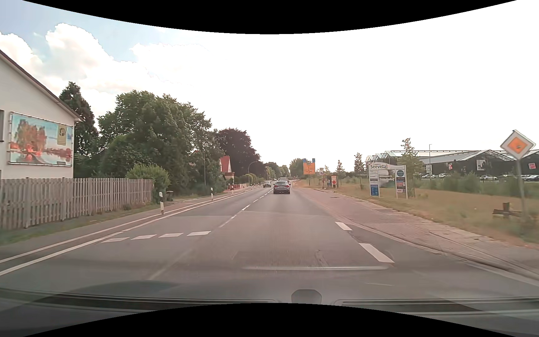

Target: Follow the waypoints while adhering to traffic rules and regulations

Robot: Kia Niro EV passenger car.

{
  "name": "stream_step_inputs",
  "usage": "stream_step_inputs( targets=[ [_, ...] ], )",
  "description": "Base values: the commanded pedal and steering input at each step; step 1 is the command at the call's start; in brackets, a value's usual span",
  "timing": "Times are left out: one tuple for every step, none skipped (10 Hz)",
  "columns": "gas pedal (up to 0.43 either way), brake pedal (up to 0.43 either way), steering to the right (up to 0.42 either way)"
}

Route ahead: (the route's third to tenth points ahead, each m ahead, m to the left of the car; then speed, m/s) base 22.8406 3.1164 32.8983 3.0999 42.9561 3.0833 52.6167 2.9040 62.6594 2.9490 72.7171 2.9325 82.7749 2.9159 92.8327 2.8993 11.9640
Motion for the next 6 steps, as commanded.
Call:
stream_step_inputs(
  targets=[
    [0.157, 0.0, -0.002],
    [0.15, 0.0, -0.002],
    [0.15, 0.0, -0.002],
    [0.15, 0.0, -0.002],
    [0.15, 0.0, -0.002],
    [0.138, 0.0, -0.002]
  ],
)
